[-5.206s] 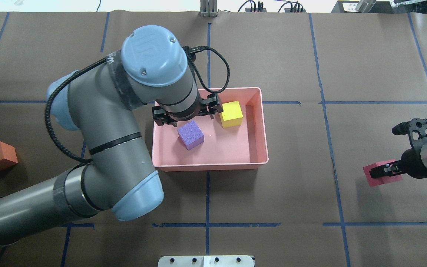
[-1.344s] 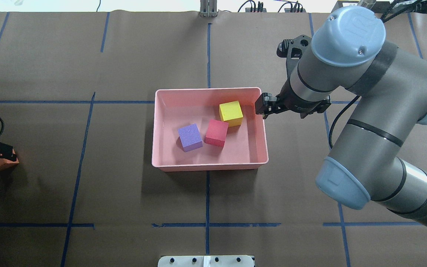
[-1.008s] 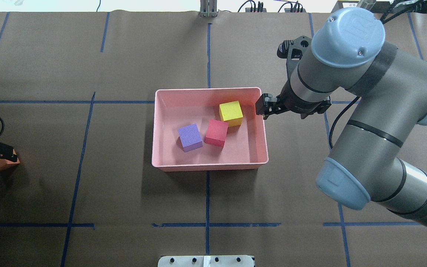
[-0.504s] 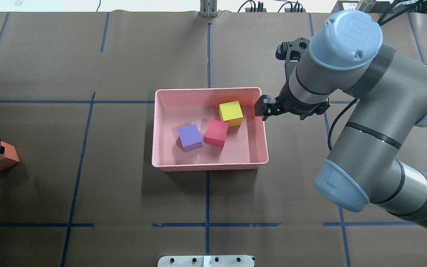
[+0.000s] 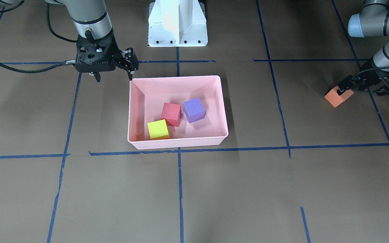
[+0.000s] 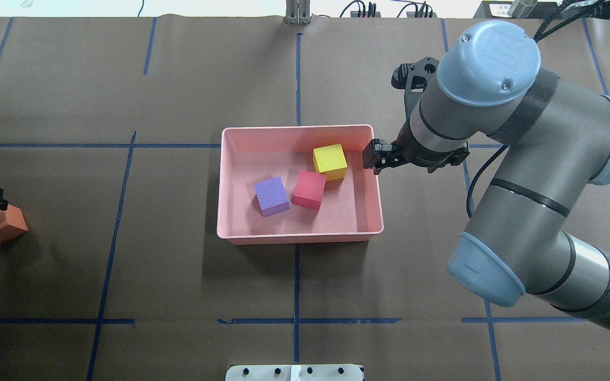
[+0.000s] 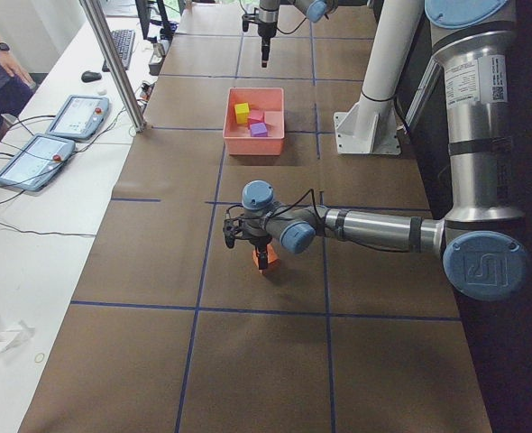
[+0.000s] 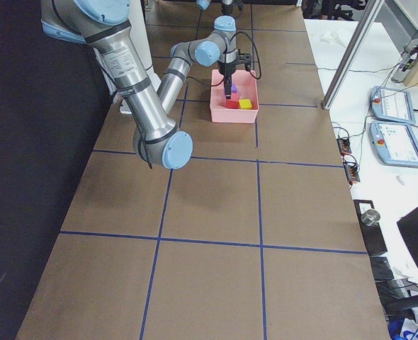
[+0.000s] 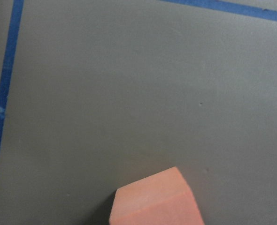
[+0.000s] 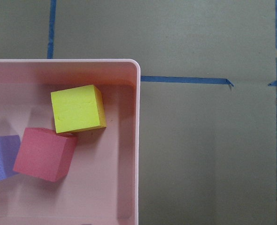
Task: Place blocks into pink bin with both arms
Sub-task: 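Hold the right gripper at the bin rim while the left gripper grasps the orange cube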
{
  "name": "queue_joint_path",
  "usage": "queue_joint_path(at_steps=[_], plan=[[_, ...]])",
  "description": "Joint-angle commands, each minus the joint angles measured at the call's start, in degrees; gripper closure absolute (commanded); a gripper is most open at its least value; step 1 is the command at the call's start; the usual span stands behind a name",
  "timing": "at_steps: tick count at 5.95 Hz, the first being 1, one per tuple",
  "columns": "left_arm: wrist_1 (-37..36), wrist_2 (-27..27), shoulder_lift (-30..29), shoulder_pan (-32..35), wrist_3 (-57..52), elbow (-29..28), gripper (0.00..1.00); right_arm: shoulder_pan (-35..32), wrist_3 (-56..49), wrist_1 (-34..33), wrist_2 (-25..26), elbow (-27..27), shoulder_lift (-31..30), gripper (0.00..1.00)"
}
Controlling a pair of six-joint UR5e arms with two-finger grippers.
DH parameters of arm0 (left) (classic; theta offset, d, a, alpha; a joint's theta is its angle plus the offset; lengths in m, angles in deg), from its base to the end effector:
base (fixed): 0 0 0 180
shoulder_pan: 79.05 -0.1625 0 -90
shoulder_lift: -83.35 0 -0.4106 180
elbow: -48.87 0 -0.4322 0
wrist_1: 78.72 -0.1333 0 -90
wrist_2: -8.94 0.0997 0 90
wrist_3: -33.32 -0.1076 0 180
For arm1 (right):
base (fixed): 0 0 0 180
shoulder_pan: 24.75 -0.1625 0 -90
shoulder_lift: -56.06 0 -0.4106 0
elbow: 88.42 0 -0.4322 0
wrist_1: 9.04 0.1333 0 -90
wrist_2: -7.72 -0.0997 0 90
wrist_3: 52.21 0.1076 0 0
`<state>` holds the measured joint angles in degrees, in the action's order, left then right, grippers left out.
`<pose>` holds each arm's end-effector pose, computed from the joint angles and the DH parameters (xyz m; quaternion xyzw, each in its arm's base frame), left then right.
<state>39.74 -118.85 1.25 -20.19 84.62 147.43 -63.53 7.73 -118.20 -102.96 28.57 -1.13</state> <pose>0.2031 -0.4664 0.5900 -0.0276 0.3925 -0.0801 0.9158 -0.3933 -0.4383 0.1455 0.0543 -0.3770 0.0080 0.9246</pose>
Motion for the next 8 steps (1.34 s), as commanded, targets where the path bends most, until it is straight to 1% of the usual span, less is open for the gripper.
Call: queue_joint_path(at_steps=[1, 5, 7, 8], plan=[[-1.6, 0.0, -1.8, -0.5, 0.8, -1.3, 0.00, 0.1, 0.0, 0.0, 0.1, 0.0, 0.0, 0.00], [-1.6, 0.1, -1.7, -5.0, 0.5, -4.2, 0.00, 0.6, 0.0, 0.0, 1.2, 0.1, -0.2, 0.00], [-1.5, 0.2, -1.8, -5.5, 0.0, -4.3, 0.00, 0.7, -0.1, 0.0, 1.3, 0.0, -0.2, 0.00], [-1.4, 0.9, -1.8, -5.4, 0.1, -4.2, 0.16, 0.7, -0.3, 0.1, 1.1, 0.0, -0.1, 0.00]])
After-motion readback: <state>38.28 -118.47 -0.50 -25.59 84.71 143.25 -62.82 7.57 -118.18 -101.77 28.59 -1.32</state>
